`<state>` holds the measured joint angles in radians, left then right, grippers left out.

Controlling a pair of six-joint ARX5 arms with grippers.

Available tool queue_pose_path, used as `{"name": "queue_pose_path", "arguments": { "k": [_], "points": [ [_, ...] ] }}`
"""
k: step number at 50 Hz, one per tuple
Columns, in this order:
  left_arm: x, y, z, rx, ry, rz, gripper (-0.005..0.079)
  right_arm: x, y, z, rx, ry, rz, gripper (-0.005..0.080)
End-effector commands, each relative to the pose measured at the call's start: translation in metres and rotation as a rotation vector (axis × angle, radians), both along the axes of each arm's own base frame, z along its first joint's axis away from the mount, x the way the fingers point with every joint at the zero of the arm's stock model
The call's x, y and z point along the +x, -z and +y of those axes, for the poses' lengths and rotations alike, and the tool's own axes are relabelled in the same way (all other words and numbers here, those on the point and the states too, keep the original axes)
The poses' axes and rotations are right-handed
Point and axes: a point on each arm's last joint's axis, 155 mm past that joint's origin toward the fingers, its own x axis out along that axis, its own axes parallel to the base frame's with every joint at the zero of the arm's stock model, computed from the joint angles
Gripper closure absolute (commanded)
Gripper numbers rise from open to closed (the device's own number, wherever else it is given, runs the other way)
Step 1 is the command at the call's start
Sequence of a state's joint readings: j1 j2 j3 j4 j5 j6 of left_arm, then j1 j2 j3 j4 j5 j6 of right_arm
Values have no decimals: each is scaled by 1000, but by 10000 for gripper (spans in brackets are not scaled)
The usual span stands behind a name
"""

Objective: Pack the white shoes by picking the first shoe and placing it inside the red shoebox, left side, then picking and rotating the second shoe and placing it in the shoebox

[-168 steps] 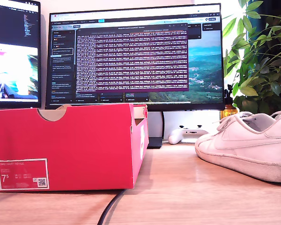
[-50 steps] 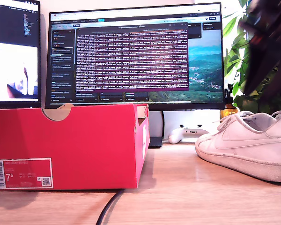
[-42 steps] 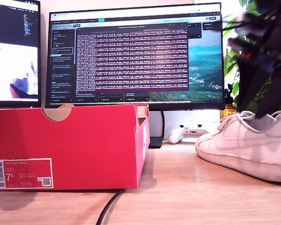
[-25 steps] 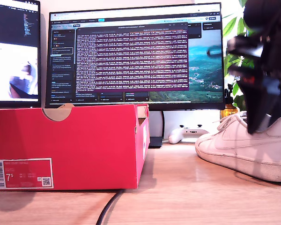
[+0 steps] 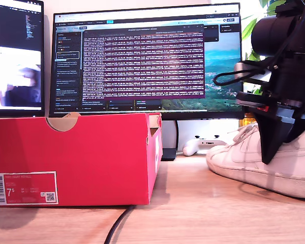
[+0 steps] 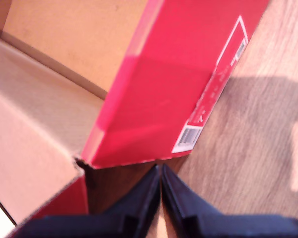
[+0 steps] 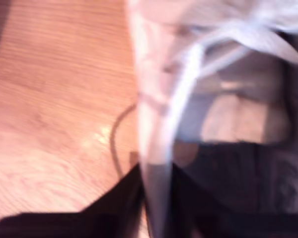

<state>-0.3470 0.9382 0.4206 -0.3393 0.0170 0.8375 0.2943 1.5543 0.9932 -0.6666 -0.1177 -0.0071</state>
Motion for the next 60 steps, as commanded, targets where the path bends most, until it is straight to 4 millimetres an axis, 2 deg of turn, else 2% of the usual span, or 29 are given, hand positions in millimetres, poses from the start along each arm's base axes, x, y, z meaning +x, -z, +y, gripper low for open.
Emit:
{"name": "queue_pose_path", "arguments": {
  "k": [1, 11, 34, 60],
  "points": [
    [-1, 2, -1, -2, 1, 7, 764, 0, 3, 4, 12, 2, 13, 764],
    [-1, 2, -1, -2, 2, 7, 764, -2, -26, 25, 68, -5, 37, 764],
    [-4, 4, 0, 3, 2, 20, 764, 12, -128, 88, 282, 89, -86, 764],
    [-2, 3, 0, 1, 2, 13, 764, 18, -214, 195, 693, 92, -223, 763]
  ]
}}
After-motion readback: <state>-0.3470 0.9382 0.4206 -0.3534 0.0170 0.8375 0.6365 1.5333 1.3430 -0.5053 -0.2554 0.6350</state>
